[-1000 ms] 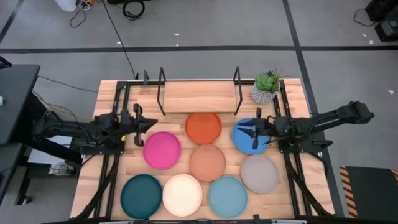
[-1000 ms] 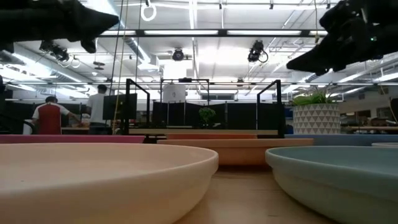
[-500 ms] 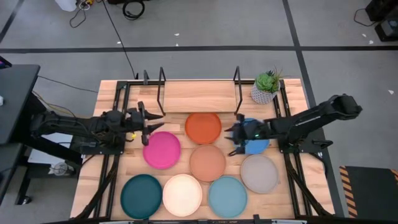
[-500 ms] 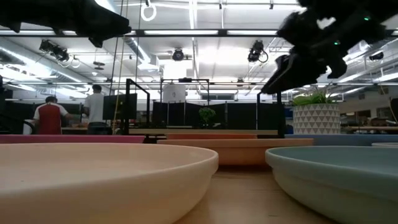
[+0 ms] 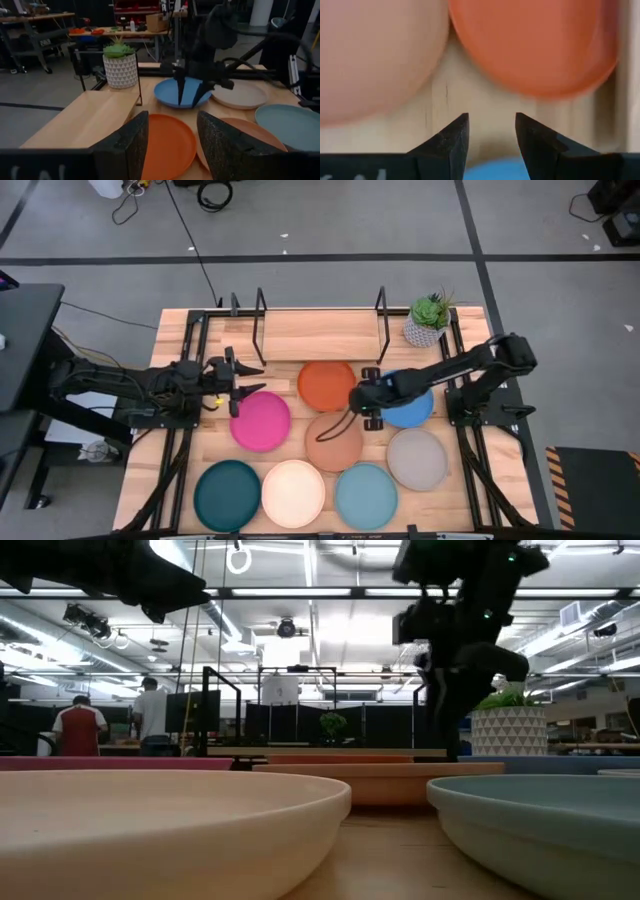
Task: Place and stack plates onto a shelf
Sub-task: Put the blue plate on the shelf, then stack the orange plate on top of the blue plate on the shelf
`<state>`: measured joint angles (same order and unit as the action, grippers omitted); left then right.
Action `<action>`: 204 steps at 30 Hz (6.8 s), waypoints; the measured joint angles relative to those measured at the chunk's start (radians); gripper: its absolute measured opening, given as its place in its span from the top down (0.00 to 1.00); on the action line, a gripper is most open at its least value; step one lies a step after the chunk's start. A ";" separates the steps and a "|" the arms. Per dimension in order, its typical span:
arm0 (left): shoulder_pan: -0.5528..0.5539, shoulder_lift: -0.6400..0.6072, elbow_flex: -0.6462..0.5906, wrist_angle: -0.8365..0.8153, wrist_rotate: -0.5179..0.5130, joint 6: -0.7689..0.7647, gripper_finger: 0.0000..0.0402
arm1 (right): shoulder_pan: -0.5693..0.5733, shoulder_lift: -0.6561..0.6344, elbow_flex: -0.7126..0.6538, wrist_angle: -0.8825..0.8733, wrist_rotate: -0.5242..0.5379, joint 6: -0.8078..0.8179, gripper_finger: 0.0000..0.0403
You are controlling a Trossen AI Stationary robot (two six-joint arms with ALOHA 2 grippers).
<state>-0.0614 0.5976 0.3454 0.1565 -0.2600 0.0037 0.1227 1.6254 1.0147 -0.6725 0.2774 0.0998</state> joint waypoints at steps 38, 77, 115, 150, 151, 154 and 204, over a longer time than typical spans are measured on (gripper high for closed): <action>0.001 -0.002 0.000 0.001 0.000 -0.008 0.56 | -0.012 0.064 0.033 -0.306 -0.296 0.332 0.96; -0.012 0.157 -0.001 0.004 -0.017 -0.294 0.56 | -0.230 -0.021 0.033 0.091 0.071 -0.581 0.95; -0.014 0.634 0.160 -0.032 0.036 0.051 0.56 | -0.166 0.013 0.148 0.004 0.061 -0.202 0.82; 0.046 1.165 0.435 -0.055 0.036 0.467 0.65 | 0.034 -0.337 -0.624 1.088 0.257 -0.272 0.82; 0.046 1.164 0.436 -0.063 0.036 0.455 0.68 | 0.033 -0.337 -0.639 1.123 0.248 -0.277 0.82; 0.041 1.166 0.452 -0.075 0.036 0.433 0.76 | 0.032 -0.349 -0.693 1.176 0.244 -0.274 0.82; 0.043 1.216 1.072 -0.531 -0.056 0.561 0.95 | 0.155 -0.523 -0.889 1.392 0.650 -0.338 0.82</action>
<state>-0.0180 1.8140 1.4174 -0.3742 -0.3157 0.5649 0.2776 1.1023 0.1261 0.7195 0.9271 -0.2386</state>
